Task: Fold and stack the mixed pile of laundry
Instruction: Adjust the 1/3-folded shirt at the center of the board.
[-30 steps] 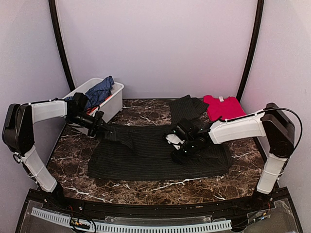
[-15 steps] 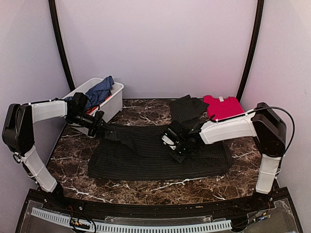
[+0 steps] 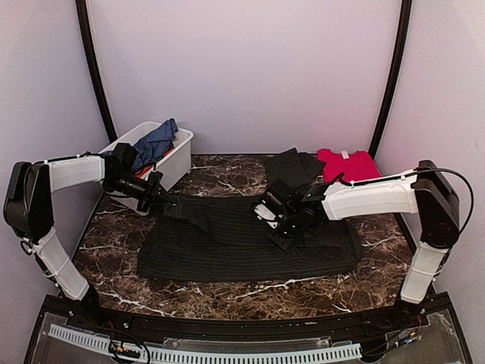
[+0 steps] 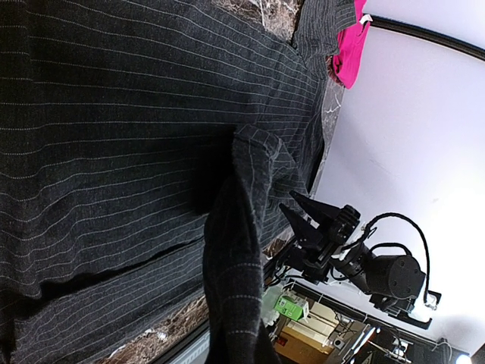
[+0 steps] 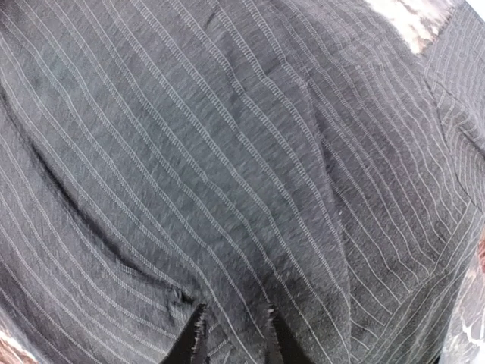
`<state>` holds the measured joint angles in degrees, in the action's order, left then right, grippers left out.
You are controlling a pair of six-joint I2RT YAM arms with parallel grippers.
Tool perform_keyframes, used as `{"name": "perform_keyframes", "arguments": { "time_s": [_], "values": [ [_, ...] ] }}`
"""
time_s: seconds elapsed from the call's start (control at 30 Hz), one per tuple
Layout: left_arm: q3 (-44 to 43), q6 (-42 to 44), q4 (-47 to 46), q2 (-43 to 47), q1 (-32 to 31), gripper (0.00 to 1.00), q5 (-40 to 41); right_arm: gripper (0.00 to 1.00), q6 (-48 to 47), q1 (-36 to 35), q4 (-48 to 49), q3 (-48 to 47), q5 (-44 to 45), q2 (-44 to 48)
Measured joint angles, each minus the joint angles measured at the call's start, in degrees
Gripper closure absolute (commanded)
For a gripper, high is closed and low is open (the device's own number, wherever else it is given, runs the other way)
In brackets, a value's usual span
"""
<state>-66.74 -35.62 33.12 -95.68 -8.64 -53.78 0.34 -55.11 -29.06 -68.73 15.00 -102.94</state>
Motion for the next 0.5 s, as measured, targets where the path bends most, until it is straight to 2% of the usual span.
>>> {"name": "perform_keyframes", "arguments": {
  "time_s": [0.2, 0.5],
  "values": [
    [-1.3, 0.5, 0.4, -0.3, 0.0, 1.0, 0.0, 0.65, -0.9, 0.0, -1.9, 1.7, -1.0, 0.4],
    [-1.5, 0.5, 0.4, -1.1, -0.2, 1.0, 0.0, 0.72, -1.4, 0.0, -3.8, 1.6, 1.8, -3.2]
  ]
}}
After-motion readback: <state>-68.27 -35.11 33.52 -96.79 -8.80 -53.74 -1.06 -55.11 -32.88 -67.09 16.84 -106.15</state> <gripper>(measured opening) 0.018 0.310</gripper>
